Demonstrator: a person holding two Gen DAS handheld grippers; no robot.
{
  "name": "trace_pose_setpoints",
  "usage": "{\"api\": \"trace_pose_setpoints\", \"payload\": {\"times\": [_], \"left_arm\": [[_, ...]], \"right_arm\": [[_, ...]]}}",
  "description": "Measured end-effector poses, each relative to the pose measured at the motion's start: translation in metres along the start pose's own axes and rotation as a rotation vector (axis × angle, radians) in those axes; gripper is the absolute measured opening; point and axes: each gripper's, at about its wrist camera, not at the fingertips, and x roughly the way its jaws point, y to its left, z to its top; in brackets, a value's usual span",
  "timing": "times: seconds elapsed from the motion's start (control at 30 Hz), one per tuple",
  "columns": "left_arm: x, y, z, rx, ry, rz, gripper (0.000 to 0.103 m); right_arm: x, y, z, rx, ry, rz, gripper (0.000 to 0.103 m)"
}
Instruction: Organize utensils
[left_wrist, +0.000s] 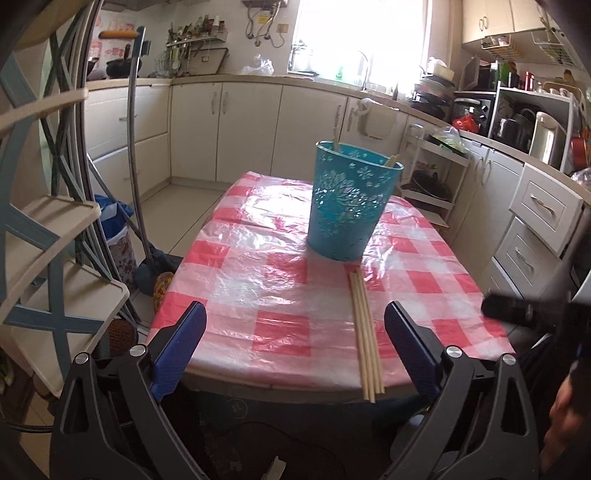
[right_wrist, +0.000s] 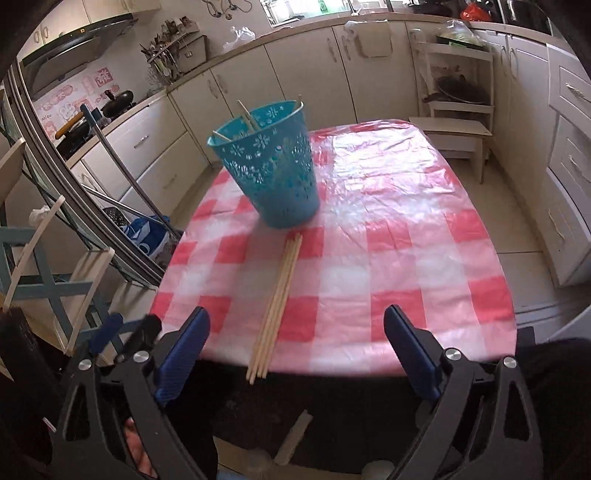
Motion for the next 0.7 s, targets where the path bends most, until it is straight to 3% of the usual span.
{"api": "trace_pose_setpoints", "payload": {"times": [0.2,0.4,0.53,0.63,0.7], "left_arm": [[-0.029,-0.009,-0.004,0.027,-0.002,0.002,0.095],[-0.050,-0.013,-0.005,0.036,-0.014,0.014,0.095],[-0.066,-0.011,0.000,0.039,-0.040,0.019,0.095],[-0.056,-0.007,0.002,0.049,-0.009,0.022,0.095],[-0.041,-0.004,0.001,0.048,0.033,0.034,0.095]], "right_arm": [[-0.054,0.008,-0.056,0.065,-0.113,-0.011,0.096],[-0.076,0.027,-0.075,-0.011,-0.115,0.147,0.096],[-0.108,0.041,-0.075,-0.096,-0.235,0.313,0.096],[-0.122,0.051,-0.071,-0.171,-0.324,0.280,0.096],[-0.110,0.045,-0.065,-0.169,-0.320,0.172,0.096]]}}
